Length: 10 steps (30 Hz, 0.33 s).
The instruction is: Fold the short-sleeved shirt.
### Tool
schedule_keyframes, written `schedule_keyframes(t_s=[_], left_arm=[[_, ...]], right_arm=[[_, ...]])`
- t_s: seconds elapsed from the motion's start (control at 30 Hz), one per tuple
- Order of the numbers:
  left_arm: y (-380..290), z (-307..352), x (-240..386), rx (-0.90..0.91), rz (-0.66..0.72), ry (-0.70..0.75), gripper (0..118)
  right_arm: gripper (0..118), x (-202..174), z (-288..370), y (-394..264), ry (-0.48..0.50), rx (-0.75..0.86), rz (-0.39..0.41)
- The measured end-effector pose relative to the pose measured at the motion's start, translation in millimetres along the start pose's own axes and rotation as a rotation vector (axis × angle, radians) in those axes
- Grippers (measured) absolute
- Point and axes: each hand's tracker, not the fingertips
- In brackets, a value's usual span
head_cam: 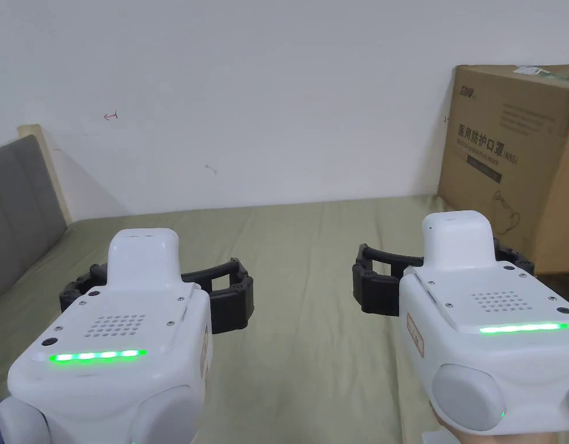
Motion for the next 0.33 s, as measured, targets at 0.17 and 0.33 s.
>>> schedule_keyframes(t_s=[0.17,0.33], left_arm=[[1.5,3.4,0.4,0.007,0.017,0.009,116],[-1.5,8.4,0.1,0.051,0.059,0.030,116]], right_arm=[[111,1.5,-0.5,-0.1,-0.001,-0.005,-0.005],[111,2.2,-0.4,-0.8,-0.006,-0.004,-0.009]])
